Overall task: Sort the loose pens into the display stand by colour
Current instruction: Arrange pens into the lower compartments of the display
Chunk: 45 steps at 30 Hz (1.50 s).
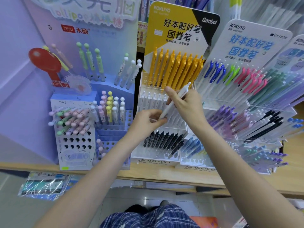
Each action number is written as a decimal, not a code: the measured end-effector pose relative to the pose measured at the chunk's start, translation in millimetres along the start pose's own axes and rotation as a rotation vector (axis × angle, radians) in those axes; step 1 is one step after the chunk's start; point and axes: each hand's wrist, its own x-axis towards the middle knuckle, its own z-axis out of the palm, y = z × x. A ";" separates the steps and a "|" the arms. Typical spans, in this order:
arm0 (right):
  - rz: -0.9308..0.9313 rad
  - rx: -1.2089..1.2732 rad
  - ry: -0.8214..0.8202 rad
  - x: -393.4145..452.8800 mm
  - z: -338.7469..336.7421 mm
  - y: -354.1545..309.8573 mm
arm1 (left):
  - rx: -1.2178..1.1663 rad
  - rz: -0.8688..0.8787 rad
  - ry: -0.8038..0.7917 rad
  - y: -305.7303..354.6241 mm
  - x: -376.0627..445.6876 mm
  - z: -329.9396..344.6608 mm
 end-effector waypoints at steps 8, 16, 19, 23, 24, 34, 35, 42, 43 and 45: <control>-0.016 0.155 -0.244 6.4 -44.9 -13.4 | 0.191 -0.010 -0.066 -11.1 5.9 -9.8; -0.247 -0.238 -0.141 14.7 -30.9 -4.8 | 0.688 0.093 -0.066 -31.0 8.1 -11.6; -0.288 -0.363 -0.201 14.1 -20.0 5.1 | 0.686 0.092 -0.041 -35.7 5.5 -9.5; -0.311 -0.473 -0.165 13.0 -2.2 18.6 | 0.681 0.088 -0.024 -34.4 5.5 -8.7; -0.333 -0.502 -0.137 13.4 2.6 19.4 | 0.671 0.083 -0.023 -34.3 5.4 -8.7; -0.284 -0.482 -0.123 18.7 3.0 25.8 | 0.658 0.052 0.004 -33.3 3.9 -5.9; -0.276 -0.468 -0.107 17.1 5.0 26.2 | 0.660 0.052 0.003 -32.6 3.3 -4.9; -0.123 -0.243 0.061 -4.4 -27.2 23.6 | 0.706 0.018 0.068 -15.6 -4.9 -10.3; -0.099 -0.191 0.097 -10.1 -45.6 27.9 | 0.681 0.063 0.156 -7.5 -9.7 -5.9; -0.074 -0.146 0.191 -26.6 -89.8 48.1 | 0.607 0.219 0.252 14.5 -17.5 15.4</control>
